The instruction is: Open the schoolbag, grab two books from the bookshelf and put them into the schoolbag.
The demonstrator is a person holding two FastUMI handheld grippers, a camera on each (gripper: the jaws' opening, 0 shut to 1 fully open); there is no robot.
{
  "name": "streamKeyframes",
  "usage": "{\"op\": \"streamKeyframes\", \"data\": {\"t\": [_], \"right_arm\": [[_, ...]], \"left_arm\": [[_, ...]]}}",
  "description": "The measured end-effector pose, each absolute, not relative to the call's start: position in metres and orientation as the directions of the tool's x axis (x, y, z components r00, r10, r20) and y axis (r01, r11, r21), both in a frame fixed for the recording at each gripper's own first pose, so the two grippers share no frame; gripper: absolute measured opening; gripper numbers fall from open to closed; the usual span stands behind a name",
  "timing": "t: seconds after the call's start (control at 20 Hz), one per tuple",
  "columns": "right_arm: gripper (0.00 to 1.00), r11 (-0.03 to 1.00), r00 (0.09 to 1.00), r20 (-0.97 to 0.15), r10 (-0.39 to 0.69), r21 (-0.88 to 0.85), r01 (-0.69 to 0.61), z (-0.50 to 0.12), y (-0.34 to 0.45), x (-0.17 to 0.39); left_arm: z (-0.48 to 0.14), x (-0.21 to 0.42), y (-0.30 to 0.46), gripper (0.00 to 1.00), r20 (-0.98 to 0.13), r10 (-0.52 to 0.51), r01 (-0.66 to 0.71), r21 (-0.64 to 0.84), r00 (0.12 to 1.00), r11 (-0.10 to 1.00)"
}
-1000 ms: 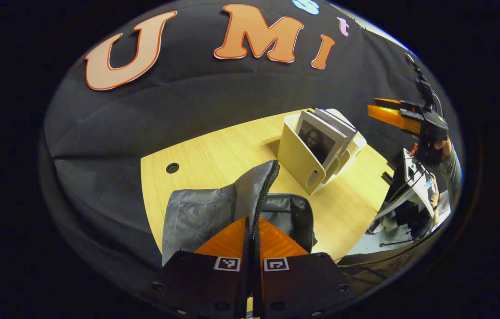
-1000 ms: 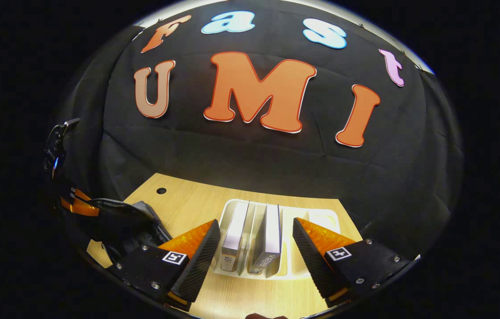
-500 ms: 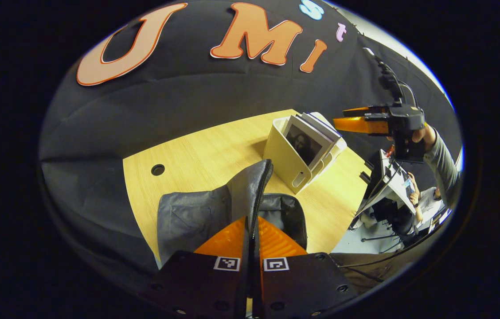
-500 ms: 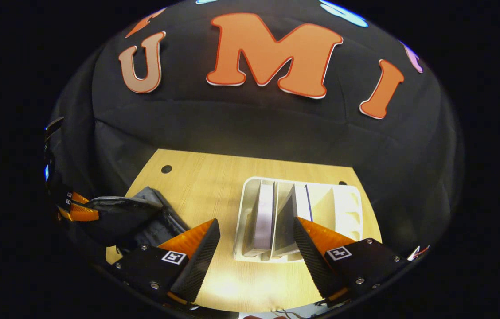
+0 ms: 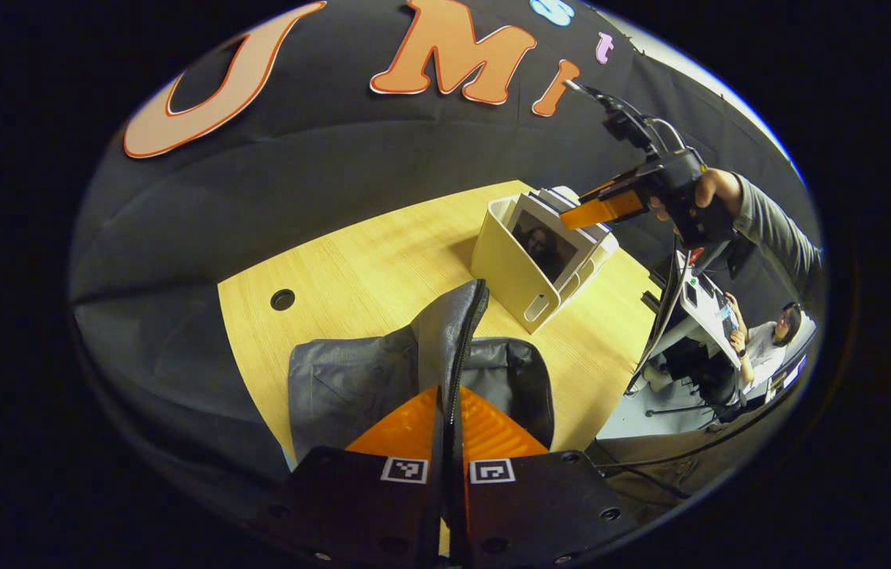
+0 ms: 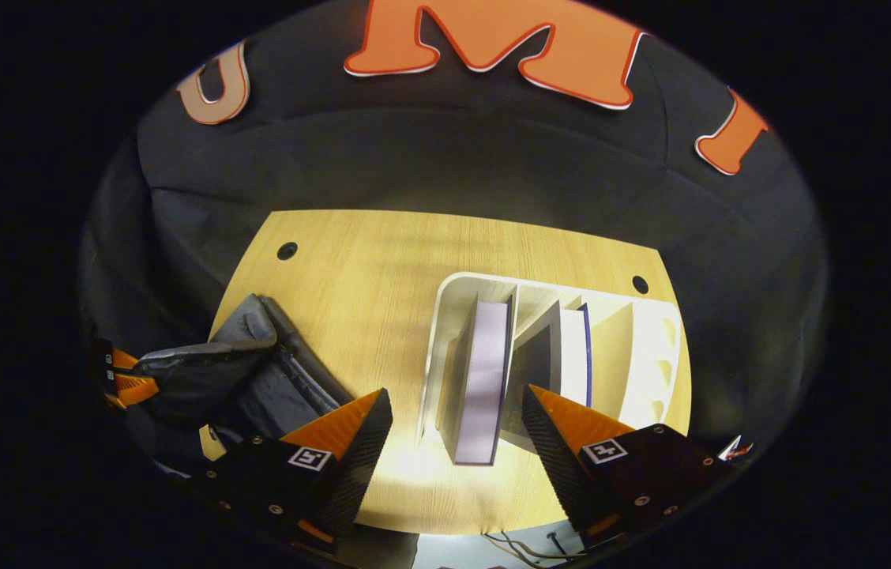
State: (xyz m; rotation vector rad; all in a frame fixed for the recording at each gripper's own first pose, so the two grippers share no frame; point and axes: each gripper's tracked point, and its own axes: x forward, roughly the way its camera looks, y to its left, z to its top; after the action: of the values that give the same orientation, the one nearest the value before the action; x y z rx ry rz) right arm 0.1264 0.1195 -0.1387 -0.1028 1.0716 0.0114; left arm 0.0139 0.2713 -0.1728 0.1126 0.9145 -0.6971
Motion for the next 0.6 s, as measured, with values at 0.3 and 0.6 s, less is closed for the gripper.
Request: {"op": "streamKeyframes", "data": {"t": [0.3,0.6], "right_arm": [[0.92,0.995,0.370,-0.926,-0.068,-0.091,-0.044,-0.173,0.111,0.144],[0.64,0.996,0.263,-0.962,-0.081,-0.068,0.056,-0.199,0.103,0.150]], "left_arm": [[-0.173,0.019,0.266,0.06,-0.772,-0.502,0.610,-0.191,0.390,0.769],[-0.177,0.023,0.265,0.05,-0.782,-0.497,0.604,-0.200,0.376,0.771]]}}
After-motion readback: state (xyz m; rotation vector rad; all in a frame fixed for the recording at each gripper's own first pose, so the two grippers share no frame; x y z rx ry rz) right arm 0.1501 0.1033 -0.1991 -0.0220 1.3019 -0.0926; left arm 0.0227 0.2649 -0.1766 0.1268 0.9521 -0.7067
